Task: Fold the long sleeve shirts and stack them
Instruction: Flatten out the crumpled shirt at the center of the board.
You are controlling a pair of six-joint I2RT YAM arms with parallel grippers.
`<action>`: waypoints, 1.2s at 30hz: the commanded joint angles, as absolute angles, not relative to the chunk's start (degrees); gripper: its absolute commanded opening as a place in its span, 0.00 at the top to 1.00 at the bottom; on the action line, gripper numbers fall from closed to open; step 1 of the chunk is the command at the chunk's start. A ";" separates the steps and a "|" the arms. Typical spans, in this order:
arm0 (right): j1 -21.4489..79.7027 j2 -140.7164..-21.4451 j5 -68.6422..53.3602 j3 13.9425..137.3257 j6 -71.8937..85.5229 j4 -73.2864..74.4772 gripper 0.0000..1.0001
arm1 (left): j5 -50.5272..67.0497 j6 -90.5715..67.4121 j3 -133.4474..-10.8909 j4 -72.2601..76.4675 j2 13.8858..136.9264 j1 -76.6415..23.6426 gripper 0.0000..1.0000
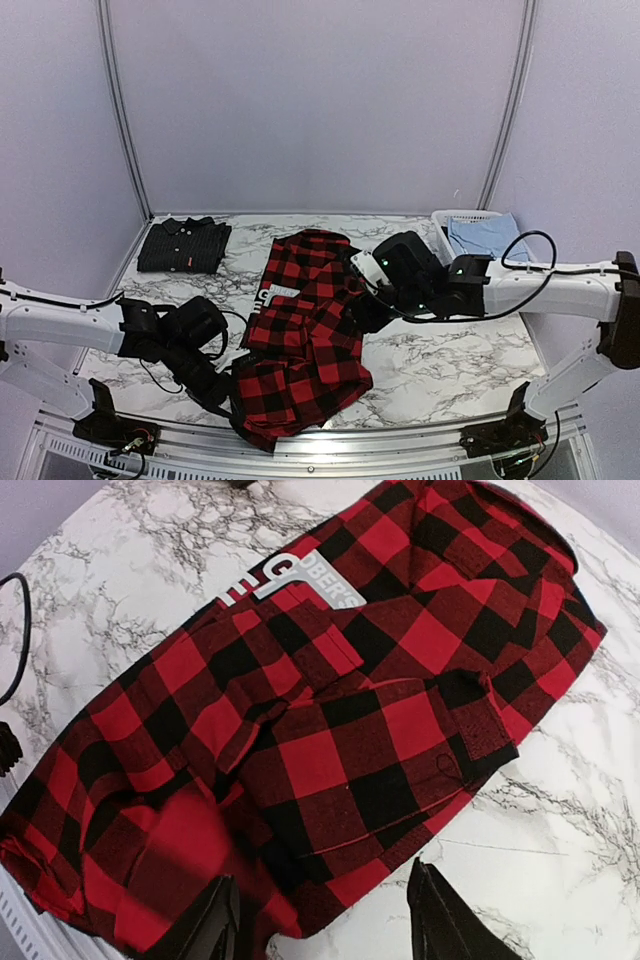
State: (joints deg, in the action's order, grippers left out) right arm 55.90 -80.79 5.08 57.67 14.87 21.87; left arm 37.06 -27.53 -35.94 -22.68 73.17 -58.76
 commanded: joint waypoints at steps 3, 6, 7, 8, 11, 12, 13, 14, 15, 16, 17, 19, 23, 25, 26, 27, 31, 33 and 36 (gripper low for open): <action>55.15 -93.53 9.75 66.39 15.67 20.36 0.41 | 28.37 -34.75 -35.44 -29.17 68.72 -58.48 0.72; 55.00 -100.13 9.84 70.25 16.09 20.59 0.37 | 23.64 -35.78 -39.66 -30.51 65.51 -56.07 0.48; 54.90 -101.66 10.24 70.82 16.27 20.16 0.35 | 22.05 -36.23 -40.89 -30.47 65.02 -54.73 0.45; 54.78 -102.91 10.57 71.20 16.63 19.90 0.33 | 19.84 -36.76 -42.25 -30.34 64.93 -53.36 0.40; 54.37 -104.62 13.08 70.91 18.18 19.69 0.31 | 15.23 -36.27 -46.20 -27.74 68.13 -49.26 0.38; 54.21 -104.64 13.35 69.81 18.59 18.86 0.30 | 12.66 -35.80 -47.78 -27.02 70.51 -48.69 0.37; 53.90 -104.84 13.03 69.06 18.96 18.38 0.29 | 10.95 -34.62 -50.12 -26.30 73.62 -48.47 0.37; 53.78 -105.09 12.75 68.54 19.20 18.11 0.28 | 9.12 -32.98 -53.90 -25.84 77.69 -48.36 0.35; 53.78 -105.45 12.87 68.03 19.45 17.80 0.27 | 7.07 -31.78 -56.67 -25.76 81.54 -48.34 0.34; 53.77 -105.90 12.97 67.57 19.70 17.30 0.25 | 6.33 -30.83 -59.90 -25.56 85.95 -48.35 0.33; 53.79 -106.40 13.10 66.99 20.05 16.79 0.24 | 6.44 -29.84 -62.87 -24.86 90.03 -48.41 0.32; 53.77 -107.41 13.36 66.76 20.74 16.19 0.24 | 6.98 -28.41 -68.16 -23.22 97.59 -48.53 0.30; 53.74 -107.76 13.65 65.91 22.11 15.29 0.26 | 8.16 -27.14 -76.74 -22.67 109.43 -49.10 0.30; 53.77 -107.33 14.18 65.30 22.60 15.46 0.27 | 6.52 -27.07 -79.11 -22.91 112.72 -49.54 0.31; 53.78 -106.98 14.45 64.97 22.78 15.39 0.27 | 5.50 -27.16 -79.81 -23.07 113.80 -49.59 0.34; 53.71 -106.53 14.51 64.61 22.91 15.40 0.27 | 4.77 -27.28 -80.27 -23.26 114.50 -49.65 0.38; 53.76 -105.50 14.44 63.96 22.51 15.44 0.28 | 3.32 -27.45 -80.48 -23.41 114.58 -49.69 0.65; 53.89 -105.14 14.13 64.26 21.46 15.24 0.28 | 1.64 -27.47 -80.01 -23.54 113.45 -49.66 0.83; 54.65 -104.77 13.66 65.31 19.26 15.28 0.27 | -2.01 -28.05 -78.07 -23.72 109.90 -49.45 0.90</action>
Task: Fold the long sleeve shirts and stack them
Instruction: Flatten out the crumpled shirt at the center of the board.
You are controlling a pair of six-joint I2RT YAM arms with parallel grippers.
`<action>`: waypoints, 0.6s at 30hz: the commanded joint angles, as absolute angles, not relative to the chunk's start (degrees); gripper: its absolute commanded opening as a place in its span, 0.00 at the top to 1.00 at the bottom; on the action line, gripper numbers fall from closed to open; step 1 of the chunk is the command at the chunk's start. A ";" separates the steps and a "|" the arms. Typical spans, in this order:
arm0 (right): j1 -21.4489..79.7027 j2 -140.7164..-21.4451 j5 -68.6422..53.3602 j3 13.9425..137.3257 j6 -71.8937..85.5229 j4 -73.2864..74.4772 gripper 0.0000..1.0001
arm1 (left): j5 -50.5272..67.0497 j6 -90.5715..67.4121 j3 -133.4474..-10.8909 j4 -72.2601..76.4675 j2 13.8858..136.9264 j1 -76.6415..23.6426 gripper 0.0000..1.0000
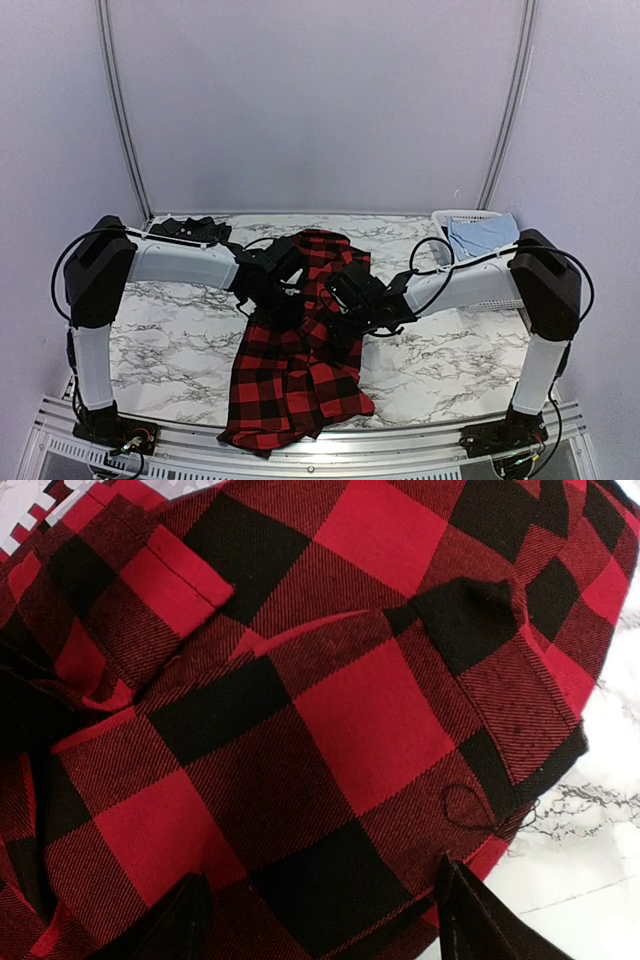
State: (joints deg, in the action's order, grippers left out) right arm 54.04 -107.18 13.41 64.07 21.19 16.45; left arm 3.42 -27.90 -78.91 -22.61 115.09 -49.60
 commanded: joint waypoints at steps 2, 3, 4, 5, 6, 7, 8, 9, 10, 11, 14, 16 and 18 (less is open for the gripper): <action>55.59 -104.92 13.35 66.36 17.74 15.29 0.25 | -3.98 -28.57 -76.64 -23.75 107.26 -49.08 0.91; 56.06 -105.08 12.93 66.77 17.03 15.06 0.23 | -4.49 -28.83 -76.03 -23.75 106.08 -48.76 0.92; 56.50 -105.19 12.08 67.29 16.23 14.63 0.22 | -4.98 -29.11 -75.50 -23.74 105.12 -48.54 0.94; 56.94 -105.47 10.91 67.65 15.58 14.08 0.20 | -5.52 -29.29 -75.11 -23.73 104.25 -48.32 0.96; 57.61 -105.81 10.42 68.05 15.03 13.70 0.19 | -6.12 -29.49 -74.78 -23.68 103.50 -48.12 0.98; 58.10 -106.27 9.81 68.63 14.50 13.63 0.17 | -6.60 -29.60 -74.60 -23.65 102.93 -47.86 1.00; 58.54 -106.92 9.54 69.28 14.08 13.69 0.16 | -7.17 -29.88 -74.50 -23.70 102.43 -47.69 1.00; 58.95 -107.48 9.56 69.94 13.87 13.90 0.15 | -7.73 -30.15 -74.33 -23.67 101.67 -47.26 1.00; 59.19 -108.09 9.71 70.55 13.85 14.27 0.14 | -8.46 -30.41 -74.10 -23.75 101.18 -46.89 1.00; 59.30 -108.59 10.17 71.01 14.13 14.77 0.14 | -8.89 -30.56 -74.03 -23.74 100.64 -46.52 1.00; 59.32 -108.32 13.91 71.08 16.63 15.99 0.13 | -9.20 -30.59 -73.68 -23.69 99.22 -45.13 1.00; 59.07 -107.61 18.34 70.97 18.09 17.36 0.11 | -8.95 -30.08 -73.92 -23.72 98.70 -44.47 1.00; 58.28 -106.40 19.48 70.17 18.72 17.89 0.11 | -8.52 -29.80 -74.37 -23.74 98.33 -43.93 1.00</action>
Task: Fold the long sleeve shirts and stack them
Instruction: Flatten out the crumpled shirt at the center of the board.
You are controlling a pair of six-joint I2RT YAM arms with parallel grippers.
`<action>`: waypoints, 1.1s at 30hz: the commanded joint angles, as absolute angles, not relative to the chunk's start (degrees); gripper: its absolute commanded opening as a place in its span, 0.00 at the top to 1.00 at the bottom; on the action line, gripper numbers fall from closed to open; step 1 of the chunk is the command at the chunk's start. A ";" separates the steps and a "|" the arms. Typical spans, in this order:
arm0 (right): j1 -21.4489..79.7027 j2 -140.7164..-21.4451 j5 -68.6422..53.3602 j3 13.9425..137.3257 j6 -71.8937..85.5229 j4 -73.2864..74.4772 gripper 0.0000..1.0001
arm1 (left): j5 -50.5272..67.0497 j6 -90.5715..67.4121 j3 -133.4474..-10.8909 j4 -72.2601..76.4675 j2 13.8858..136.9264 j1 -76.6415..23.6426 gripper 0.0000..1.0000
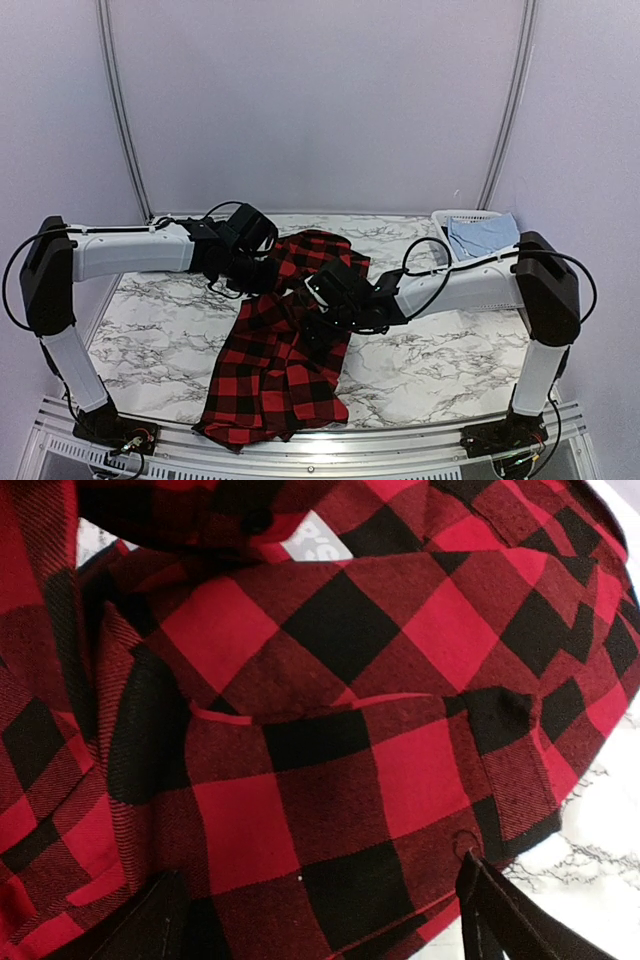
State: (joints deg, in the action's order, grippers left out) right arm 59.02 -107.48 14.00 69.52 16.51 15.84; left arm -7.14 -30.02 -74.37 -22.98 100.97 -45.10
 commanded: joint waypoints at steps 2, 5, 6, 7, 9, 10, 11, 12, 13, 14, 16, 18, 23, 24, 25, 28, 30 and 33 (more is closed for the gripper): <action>57.99 -104.40 17.18 68.53 17.63 15.79 0.12 | -8.17 -29.53 -74.88 -23.80 98.05 -43.60 1.00; 58.61 -102.42 13.24 67.53 15.79 13.26 0.14 | -7.67 -29.14 -75.78 -23.82 98.23 -43.25 1.00; 59.13 -102.20 13.03 67.89 15.62 13.50 0.14 | -7.41 -29.00 -76.15 -23.84 98.41 -43.20 1.00; 59.75 -102.02 13.17 68.39 15.44 13.81 0.14 | -7.24 -28.85 -76.40 -23.84 98.56 -43.15 1.00; 60.62 -101.79 13.44 69.03 15.69 13.99 0.15 | -6.97 -28.83 -76.92 -23.83 98.71 -43.15 1.00; 60.76 -101.89 13.31 69.15 15.91 13.83 0.15 | -6.88 -28.83 -77.14 -23.88 98.81 -43.06 1.00; 60.80 -102.22 13.28 69.16 16.05 13.45 0.15 | -6.91 -28.78 -77.32 -23.88 98.84 -43.06 1.00; 60.80 -102.74 13.20 69.14 16.08 13.15 0.16 | -6.93 -28.75 -77.59 -23.86 98.75 -43.07 1.00; 60.81 -103.55 13.15 69.57 16.15 13.40 0.18 | -6.88 -28.67 -77.67 -23.85 98.73 -42.95 1.00; 60.81 -103.95 13.10 69.76 16.39 13.55 0.19 | -6.86 -28.66 -77.77 -23.85 98.72 -42.91 1.00; 60.77 -104.33 13.10 69.70 16.69 12.88 0.22 | -6.57 -28.58 -77.95 -23.88 98.62 -42.89 1.00; 60.73 -105.06 13.55 69.78 16.90 12.54 0.29 | -6.58 -28.50 -77.80 -23.83 98.55 -42.81 1.00; 60.09 -106.19 19.06 71.36 18.71 15.58 0.75 | -7.79 -28.02 -77.81 -24.41 97.74 -42.14 1.00; 59.52 -106.04 19.50 71.42 18.98 16.05 0.85 | -8.17 -27.77 -77.83 -24.61 97.25 -41.70 1.00; 58.86 -105.96 20.08 71.64 19.31 16.83 0.94 | -8.46 -27.51 -77.93 -24.67 96.75 -41.08 1.00; 56.56 -103.72 24.14 72.02 19.56 19.53 1.00 | -9.71 -25.94 -79.64 -26.21 94.83 -38.05 1.00; 53.93 -100.56 26.74 71.93 18.80 20.54 1.00 | -11.35 -24.47 -81.34 -27.57 93.42 -35.39 1.00; 48.26 -95.19 29.81 72.51 16.02 21.15 1.00 | -12.61 -22.71 -84.18 -28.15 91.15 -30.36 1.00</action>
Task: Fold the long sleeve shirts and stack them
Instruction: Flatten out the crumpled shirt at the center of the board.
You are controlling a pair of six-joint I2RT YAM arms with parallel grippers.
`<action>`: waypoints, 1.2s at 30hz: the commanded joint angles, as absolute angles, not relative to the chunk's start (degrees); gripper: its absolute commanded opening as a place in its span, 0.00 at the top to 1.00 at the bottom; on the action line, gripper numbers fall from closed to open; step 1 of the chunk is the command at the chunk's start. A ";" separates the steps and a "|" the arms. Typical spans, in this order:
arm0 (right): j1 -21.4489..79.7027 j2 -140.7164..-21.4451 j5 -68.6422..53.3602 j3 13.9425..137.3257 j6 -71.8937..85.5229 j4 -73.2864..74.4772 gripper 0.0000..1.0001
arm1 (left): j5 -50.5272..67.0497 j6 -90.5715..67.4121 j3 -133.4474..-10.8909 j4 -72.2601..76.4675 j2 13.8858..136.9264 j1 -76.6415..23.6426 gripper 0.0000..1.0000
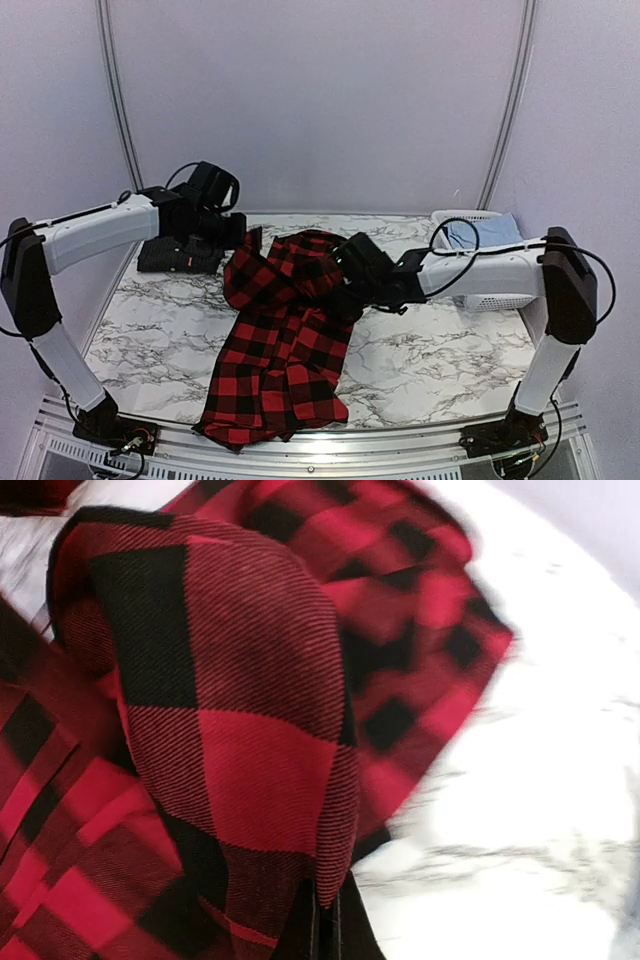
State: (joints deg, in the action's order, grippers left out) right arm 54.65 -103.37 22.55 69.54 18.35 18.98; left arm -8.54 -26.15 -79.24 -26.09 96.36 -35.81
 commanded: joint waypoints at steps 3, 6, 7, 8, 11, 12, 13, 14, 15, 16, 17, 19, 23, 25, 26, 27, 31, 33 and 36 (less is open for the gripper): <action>41.79 -91.34 33.14 75.21 12.26 21.65 1.00 | -15.74 -20.75 -88.56 -28.39 89.71 -25.19 1.00; 35.23 -89.60 35.82 77.47 7.83 20.96 1.00 | -17.36 -19.43 -93.38 -28.44 89.51 -19.39 1.00; 32.72 -89.41 35.96 78.19 6.81 20.52 1.00 | -17.50 -19.42 -94.87 -28.42 89.76 -17.41 1.00; 29.66 -89.39 35.91 78.96 5.95 20.01 1.00 | -17.45 -19.16 -96.42 -28.46 90.19 -15.67 1.00; 24.14 -90.36 35.30 81.57 4.17 18.87 1.00 | -16.72 -19.32 -100.32 -28.49 91.86 -10.61 1.00; 22.93 -90.83 35.13 82.51 3.76 18.74 1.00 | -16.34 -19.37 -101.46 -28.56 92.59 -9.18 1.00; 21.77 -91.33 34.74 83.24 3.18 18.21 1.00 | -16.03 -19.32 -102.45 -28.54 93.36 -8.01 1.00; 20.83 -91.94 33.93 83.90 2.65 17.59 1.00 | -15.69 -19.33 -103.52 -28.59 94.32 -6.91 1.00; 19.94 -92.71 33.21 84.80 2.32 17.14 1.00 | -15.11 -19.27 -104.47 -28.57 95.30 -5.91 1.00; 19.29 -93.76 32.92 85.92 2.14 17.04 1.00 | -14.55 -19.16 -105.87 -28.67 96.43 -5.09 1.00; 18.65 -94.83 32.72 87.19 2.00 17.38 1.00 | -14.16 -19.10 -107.01 -28.74 97.68 -4.32 1.00; 17.20 -96.86 32.68 89.62 1.30 17.53 1.00 | -13.99 -19.16 -109.25 -29.22 100.39 -2.70 1.00; 13.87 -99.91 29.15 93.98 0.92 18.74 1.00 | -12.74 -19.09 -112.33 -29.89 104.26 -0.54 1.00; 13.69 -102.09 26.43 96.69 0.48 20.48 1.00 | -11.02 -18.80 -113.95 -30.90 106.60 -0.44 1.00; 13.82 -102.88 24.42 97.36 0.55 21.26 1.00 | -10.35 -18.85 -114.52 -31.46 107.70 -0.44 1.00; 14.06 -103.40 22.83 97.54 0.61 21.76 1.00 | -9.81 -18.99 -114.82 -31.74 108.56 -0.43 1.00; 16.88 -105.06 20.54 97.69 0.43 25.30 0.73 | -8.28 -20.49 -114.51 -33.37 110.91 -0.43 0.88; 18.65 -105.13 21.37 97.43 0.79 27.71 0.53 | -7.50 -21.88 -112.80 -33.83 110.58 -0.38 0.64; 21.97 -102.27 22.60 94.62 1.95 28.93 0.30 | -7.66 -22.26 -108.40 -33.84 108.09 -1.92 0.34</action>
State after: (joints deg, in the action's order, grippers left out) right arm 17.69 -104.66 23.05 94.96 0.95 24.86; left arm -8.88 -21.04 -111.83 -31.94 110.91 -0.58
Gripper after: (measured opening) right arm 0.609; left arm 0.517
